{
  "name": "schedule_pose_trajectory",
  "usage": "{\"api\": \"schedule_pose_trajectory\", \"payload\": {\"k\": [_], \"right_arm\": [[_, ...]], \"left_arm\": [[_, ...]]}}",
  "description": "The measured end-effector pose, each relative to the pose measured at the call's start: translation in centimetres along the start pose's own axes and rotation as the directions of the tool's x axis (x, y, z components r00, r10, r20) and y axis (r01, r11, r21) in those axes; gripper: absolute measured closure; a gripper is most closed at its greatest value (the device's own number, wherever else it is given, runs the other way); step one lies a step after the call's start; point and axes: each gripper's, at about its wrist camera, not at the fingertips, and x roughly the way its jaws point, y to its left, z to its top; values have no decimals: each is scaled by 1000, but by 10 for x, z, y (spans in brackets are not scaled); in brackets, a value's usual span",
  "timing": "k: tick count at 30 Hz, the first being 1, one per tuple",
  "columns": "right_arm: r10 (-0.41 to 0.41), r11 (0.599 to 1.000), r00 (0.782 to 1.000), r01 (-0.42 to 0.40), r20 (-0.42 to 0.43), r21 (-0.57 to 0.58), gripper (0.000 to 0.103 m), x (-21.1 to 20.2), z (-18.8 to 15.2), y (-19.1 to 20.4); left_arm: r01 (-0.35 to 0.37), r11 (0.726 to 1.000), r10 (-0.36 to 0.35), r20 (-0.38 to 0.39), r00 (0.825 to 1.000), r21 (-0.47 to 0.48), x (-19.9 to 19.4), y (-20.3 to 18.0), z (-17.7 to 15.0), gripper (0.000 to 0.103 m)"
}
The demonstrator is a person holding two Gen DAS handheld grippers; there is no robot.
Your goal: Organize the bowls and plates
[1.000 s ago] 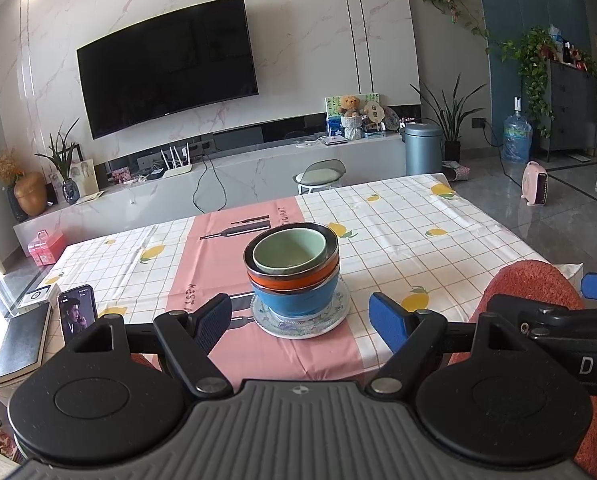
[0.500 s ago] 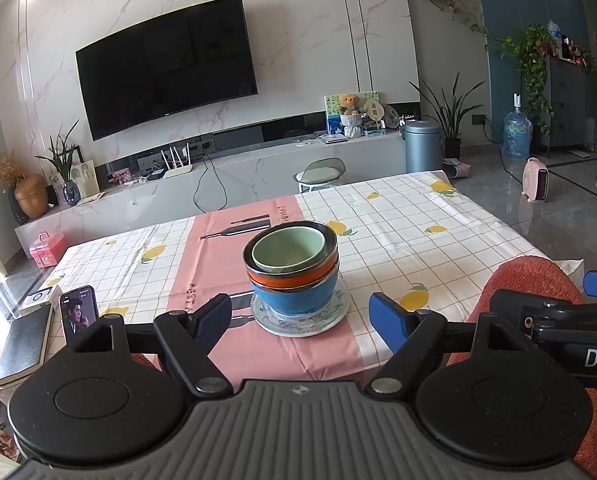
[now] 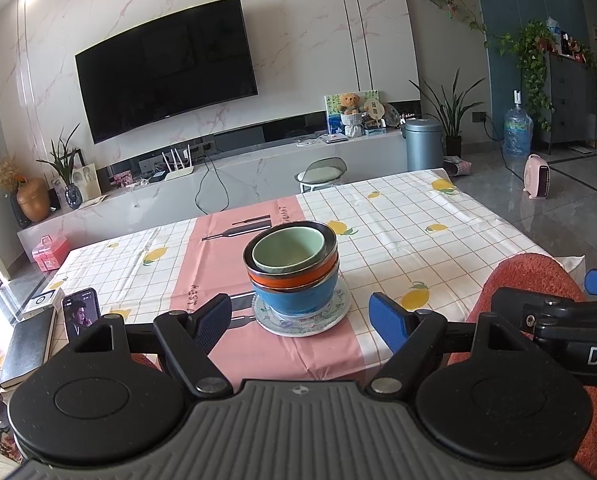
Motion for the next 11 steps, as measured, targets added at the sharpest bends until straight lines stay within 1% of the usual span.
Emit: {"api": "schedule_pose_trajectory", "payload": {"k": [11], "right_arm": [[4,1000,1000,-4,2,7,3,-1,-1,-1]], "left_arm": [[11,1000,-11,15,1000,-9,-1,2,-1,11]]}}
